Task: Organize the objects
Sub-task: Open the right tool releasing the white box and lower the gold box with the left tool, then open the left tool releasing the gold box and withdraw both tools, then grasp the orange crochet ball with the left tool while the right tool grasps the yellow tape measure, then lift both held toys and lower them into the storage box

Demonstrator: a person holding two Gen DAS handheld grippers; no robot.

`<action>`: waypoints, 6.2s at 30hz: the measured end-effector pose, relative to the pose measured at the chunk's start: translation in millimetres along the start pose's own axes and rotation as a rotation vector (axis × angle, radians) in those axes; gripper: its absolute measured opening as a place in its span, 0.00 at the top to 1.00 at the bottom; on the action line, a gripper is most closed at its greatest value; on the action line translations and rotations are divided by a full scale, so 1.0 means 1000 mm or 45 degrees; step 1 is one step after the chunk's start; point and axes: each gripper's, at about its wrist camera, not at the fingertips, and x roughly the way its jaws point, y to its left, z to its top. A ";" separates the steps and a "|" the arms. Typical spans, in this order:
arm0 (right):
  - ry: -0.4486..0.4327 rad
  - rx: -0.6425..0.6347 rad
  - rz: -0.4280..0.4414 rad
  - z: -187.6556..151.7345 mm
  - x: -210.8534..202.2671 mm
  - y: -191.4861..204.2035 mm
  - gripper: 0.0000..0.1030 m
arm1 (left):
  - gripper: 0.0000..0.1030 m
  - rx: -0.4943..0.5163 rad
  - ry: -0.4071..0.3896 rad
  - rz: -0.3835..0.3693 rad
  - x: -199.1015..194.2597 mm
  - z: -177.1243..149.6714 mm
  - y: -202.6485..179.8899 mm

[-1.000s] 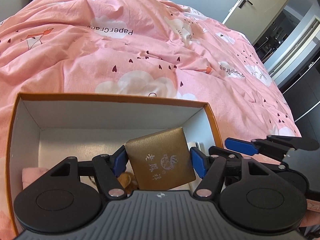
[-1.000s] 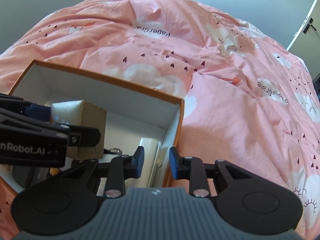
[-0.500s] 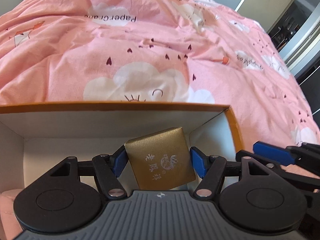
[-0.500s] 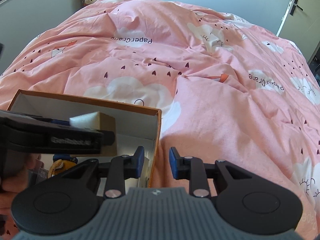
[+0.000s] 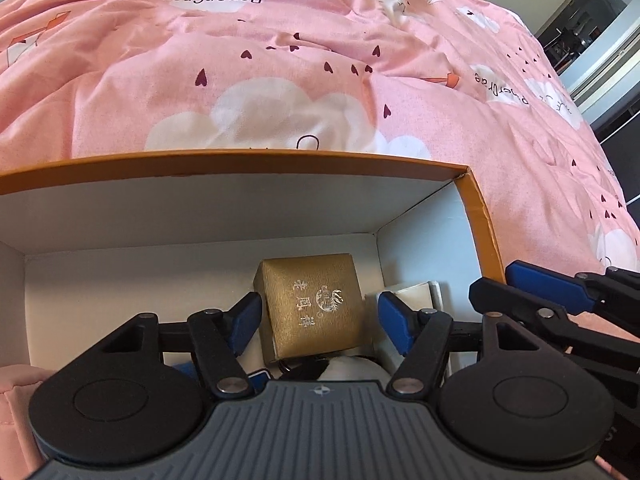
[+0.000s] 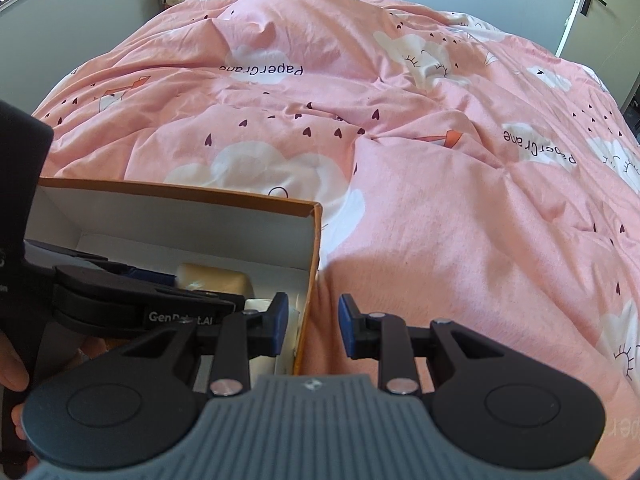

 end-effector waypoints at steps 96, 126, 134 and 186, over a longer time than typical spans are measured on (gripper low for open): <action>0.137 0.330 0.159 -0.163 -0.031 0.061 0.80 | 0.52 0.498 -0.169 0.064 -0.074 -0.196 -0.007; 0.222 -0.110 0.279 -0.156 -0.004 0.126 0.40 | 0.55 0.213 -0.126 0.215 -0.108 -0.195 0.057; 0.258 -0.195 0.232 -0.154 0.013 0.139 0.37 | 0.55 0.199 -0.137 0.223 -0.112 -0.196 0.061; 0.037 -0.220 0.360 0.028 0.044 0.107 0.44 | 0.55 0.475 -0.225 0.186 -0.113 -0.021 0.080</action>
